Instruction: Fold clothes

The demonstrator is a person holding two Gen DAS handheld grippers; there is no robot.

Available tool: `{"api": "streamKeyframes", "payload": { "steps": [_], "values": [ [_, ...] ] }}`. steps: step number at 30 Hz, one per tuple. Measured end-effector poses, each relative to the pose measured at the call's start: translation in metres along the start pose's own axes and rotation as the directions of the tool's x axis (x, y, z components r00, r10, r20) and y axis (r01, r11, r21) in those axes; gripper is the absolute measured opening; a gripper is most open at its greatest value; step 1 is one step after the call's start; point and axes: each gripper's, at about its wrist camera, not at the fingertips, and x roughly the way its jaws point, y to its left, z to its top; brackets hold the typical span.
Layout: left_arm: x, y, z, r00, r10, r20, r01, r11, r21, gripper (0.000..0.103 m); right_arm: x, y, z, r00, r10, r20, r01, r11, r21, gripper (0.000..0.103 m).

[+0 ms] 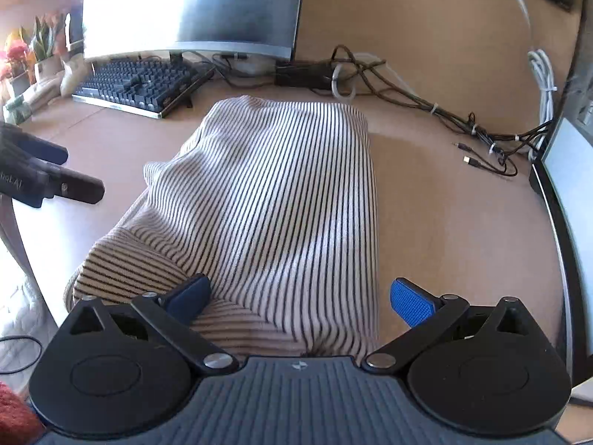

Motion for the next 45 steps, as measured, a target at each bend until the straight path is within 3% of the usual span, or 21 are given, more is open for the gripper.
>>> {"api": "streamKeyframes", "payload": {
  "steps": [5,10,13,16,17,19,21,23,26,29,32,37,41,45],
  "values": [
    [-0.008,-0.011,0.001,1.000,-0.006,0.011,0.006,1.000,0.027,0.103,-0.028,-0.002,0.014,0.995,0.084,0.054,-0.079,0.994,-0.081,0.096],
    [-0.011,-0.017,0.000,1.000,0.001,0.007,-0.001,1.000,0.028,0.103,-0.043,0.018,0.005,0.975,0.222,0.021,-0.206,0.934,-0.293,0.096],
    [-0.015,-0.015,-0.001,1.000,0.007,0.008,-0.008,1.000,0.020,0.103,-0.036,0.036,-0.011,0.976,0.216,-0.014,-0.200,0.878,-0.434,0.096],
    [-0.019,-0.008,-0.003,1.000,-0.013,0.010,0.012,1.000,0.017,0.103,-0.028,0.049,-0.023,0.986,0.165,-0.007,-0.144,0.836,-0.529,0.095],
    [-0.021,-0.006,-0.004,1.000,-0.023,0.012,0.023,1.000,0.017,0.103,-0.025,0.051,-0.026,0.989,0.146,0.001,-0.121,0.827,-0.549,0.091],
    [-0.024,-0.004,-0.007,0.999,-0.048,0.012,0.047,0.999,0.027,0.103,-0.020,0.044,-0.020,0.989,0.146,-0.017,-0.135,0.857,-0.498,0.084],
    [-0.026,-0.002,-0.010,0.997,-0.073,0.007,0.073,0.996,0.044,0.103,-0.015,0.027,-0.009,0.980,0.190,-0.061,-0.199,0.918,-0.343,0.081],
    [-0.029,-0.002,-0.014,0.994,-0.106,-0.003,0.106,0.992,0.075,0.103,-0.010,0.006,0.002,0.967,0.238,-0.088,-0.250,0.954,-0.164,0.081],
    [-0.032,-0.009,-0.019,0.986,-0.166,-0.017,0.167,0.977,0.136,0.103,0.000,-0.017,0.007,0.951,0.289,-0.109,-0.286,0.957,0.040,0.081],
    [-0.031,-0.023,-0.024,0.976,-0.216,-0.038,0.219,0.950,0.222,0.103,0.008,-0.027,0.006,0.943,0.313,-0.114,-0.299,0.946,0.128,0.081],
    [-0.022,-0.042,-0.030,0.968,-0.240,-0.067,0.249,0.919,0.305,0.103,0.010,-0.018,0.003,0.949,0.293,-0.118,-0.283,0.955,0.092,0.081],
    [-0.001,-0.063,-0.034,0.973,-0.199,-0.116,0.229,0.891,0.391,0.103,-0.011,0.006,-0.001,0.969,0.226,-0.097,-0.237,0.965,-0.116,0.081],
    [0.011,-0.061,-0.032,0.978,-0.153,-0.139,0.196,0.899,0.391,0.103,-0.034,0.016,0.001,0.969,0.245,-0.034,-0.246,0.940,-0.236,0.083],
    [0.015,-0.057,-0.027,0.978,-0.150,-0.143,0.194,0.906,0.375,0.103,-0.038,0.026,-0.006,0.969,0.245,-0.043,-0.244,0.903,-0.352,0.083]
  ]
}}
